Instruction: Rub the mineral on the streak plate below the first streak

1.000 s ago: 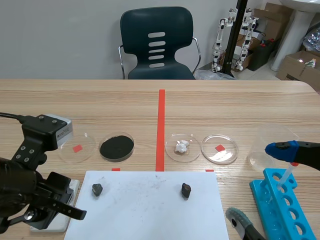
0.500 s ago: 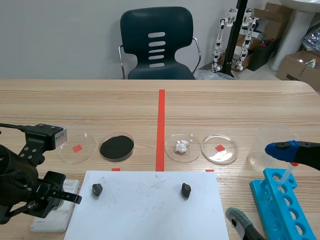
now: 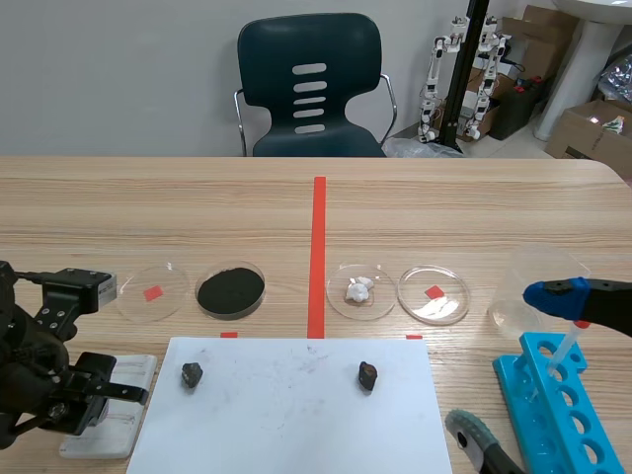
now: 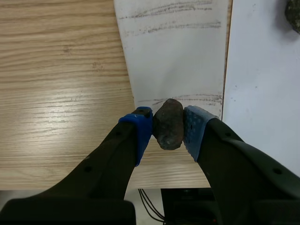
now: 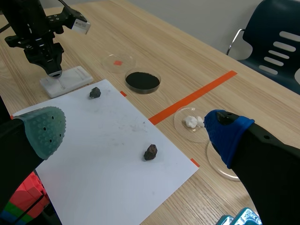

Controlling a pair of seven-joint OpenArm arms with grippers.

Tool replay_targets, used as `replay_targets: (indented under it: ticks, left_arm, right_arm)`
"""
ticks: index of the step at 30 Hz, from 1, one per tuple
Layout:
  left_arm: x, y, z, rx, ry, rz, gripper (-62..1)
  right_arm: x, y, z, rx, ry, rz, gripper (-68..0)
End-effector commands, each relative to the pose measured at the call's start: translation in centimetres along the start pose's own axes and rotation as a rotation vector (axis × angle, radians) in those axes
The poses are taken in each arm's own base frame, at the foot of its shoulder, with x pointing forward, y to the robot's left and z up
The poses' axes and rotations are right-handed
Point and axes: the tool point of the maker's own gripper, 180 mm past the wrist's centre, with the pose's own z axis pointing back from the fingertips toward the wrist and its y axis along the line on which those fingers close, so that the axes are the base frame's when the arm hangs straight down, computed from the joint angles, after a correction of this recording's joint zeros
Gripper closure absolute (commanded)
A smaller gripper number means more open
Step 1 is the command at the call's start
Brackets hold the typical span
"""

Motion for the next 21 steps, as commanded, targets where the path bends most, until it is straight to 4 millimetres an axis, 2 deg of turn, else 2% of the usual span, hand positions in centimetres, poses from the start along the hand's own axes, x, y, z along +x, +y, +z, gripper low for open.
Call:
replay_targets:
  ticks: [1, 7, 21]
  left_arm:
    - [0.5, -0.5, 0.2, -0.015, -0.014, 0.008, -12.6]
    - [0.5, -0.9, -0.2, -0.025, -0.019, 0.022, -12.6]
    - [0.2, 0.0, -1.3, -0.006, -0.003, 0.047, -12.6]
  right_arm:
    - [0.7, -0.3, -0.1, -0.004, -0.028, 0.002, -62.1]
    - [0.7, -0.3, -0.1, -0.004, -0.027, 0.002, -62.1]
    - [0.7, -0.3, -0.1, -0.004, -0.027, 0.002, -62.1]
